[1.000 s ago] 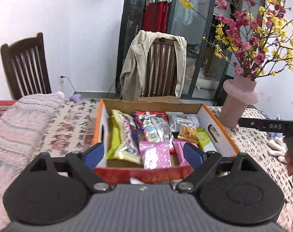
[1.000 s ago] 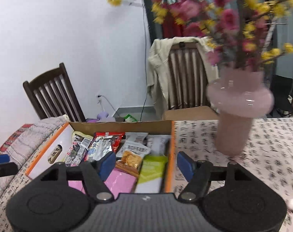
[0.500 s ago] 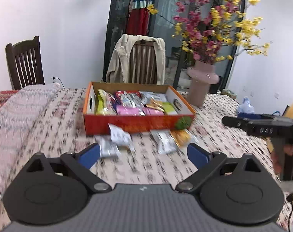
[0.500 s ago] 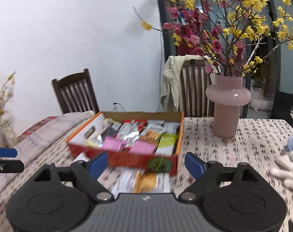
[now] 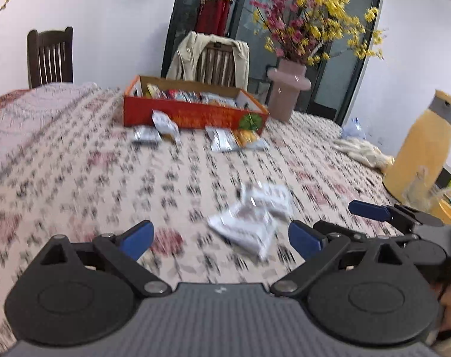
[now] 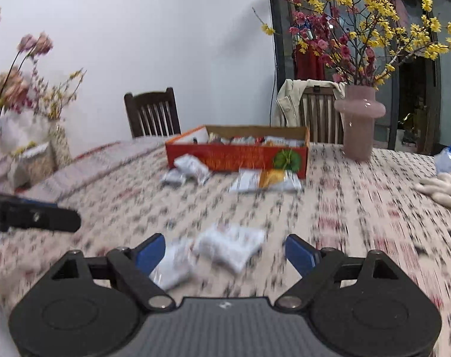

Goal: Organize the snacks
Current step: 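Move both tools back over the white sachets on the table, then grasp a white sachet with the left tool while the right tool grasps another white sachet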

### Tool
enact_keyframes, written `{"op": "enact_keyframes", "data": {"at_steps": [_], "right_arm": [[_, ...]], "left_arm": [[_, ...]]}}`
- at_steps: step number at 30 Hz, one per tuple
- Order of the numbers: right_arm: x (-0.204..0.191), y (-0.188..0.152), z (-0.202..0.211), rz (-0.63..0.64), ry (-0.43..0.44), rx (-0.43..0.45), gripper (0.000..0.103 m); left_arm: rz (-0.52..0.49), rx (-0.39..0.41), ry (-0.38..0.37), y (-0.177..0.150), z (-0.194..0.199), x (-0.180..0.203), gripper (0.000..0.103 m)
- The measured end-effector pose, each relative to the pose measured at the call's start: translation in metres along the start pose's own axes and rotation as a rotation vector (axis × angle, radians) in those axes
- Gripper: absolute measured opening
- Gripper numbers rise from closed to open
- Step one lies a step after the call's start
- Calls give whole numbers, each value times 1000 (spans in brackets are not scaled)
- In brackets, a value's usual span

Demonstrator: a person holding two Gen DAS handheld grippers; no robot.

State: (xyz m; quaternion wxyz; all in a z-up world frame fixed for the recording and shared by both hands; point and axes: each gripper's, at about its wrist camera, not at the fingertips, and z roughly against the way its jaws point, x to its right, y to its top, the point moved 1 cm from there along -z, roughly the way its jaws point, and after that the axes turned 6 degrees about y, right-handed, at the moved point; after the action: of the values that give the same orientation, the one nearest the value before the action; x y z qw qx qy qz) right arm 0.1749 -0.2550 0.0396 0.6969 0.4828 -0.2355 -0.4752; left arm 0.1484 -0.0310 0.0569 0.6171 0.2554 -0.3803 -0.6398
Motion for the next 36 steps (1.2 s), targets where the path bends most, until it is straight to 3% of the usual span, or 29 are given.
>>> {"op": "enact_keyframes", "data": {"at_steps": [6,12,16,23,24,27,33,36], "right_arm": [[-11,-44,34,-15,9,4,89],[12,-58,55,-66,-68,31,91],[37,-66,62,-133,-114,49,91],[67,-63,54,-201,-136,35,91],[70,-60,53,-202,-137,32,91],[78,-46,41,-200,-130,27,91],[82,-16,1,-156,-107,-23,91],[73,-3,-22,-121,-69,-63,91]], "left_arm": [[-38,-91,-50,-25,-14,27,99],[10,-134,-91,-7,-70,51,96],[57,-167,-29,3,-105,56,96],[-56,-141,95,18,-134,56,93],[-73,-138,104,19,-136,54,88],[-124,-111,118,22,-137,53,57],[-189,-88,62,20,-128,46,49],[-175,-71,47,25,-115,30,48]]}}
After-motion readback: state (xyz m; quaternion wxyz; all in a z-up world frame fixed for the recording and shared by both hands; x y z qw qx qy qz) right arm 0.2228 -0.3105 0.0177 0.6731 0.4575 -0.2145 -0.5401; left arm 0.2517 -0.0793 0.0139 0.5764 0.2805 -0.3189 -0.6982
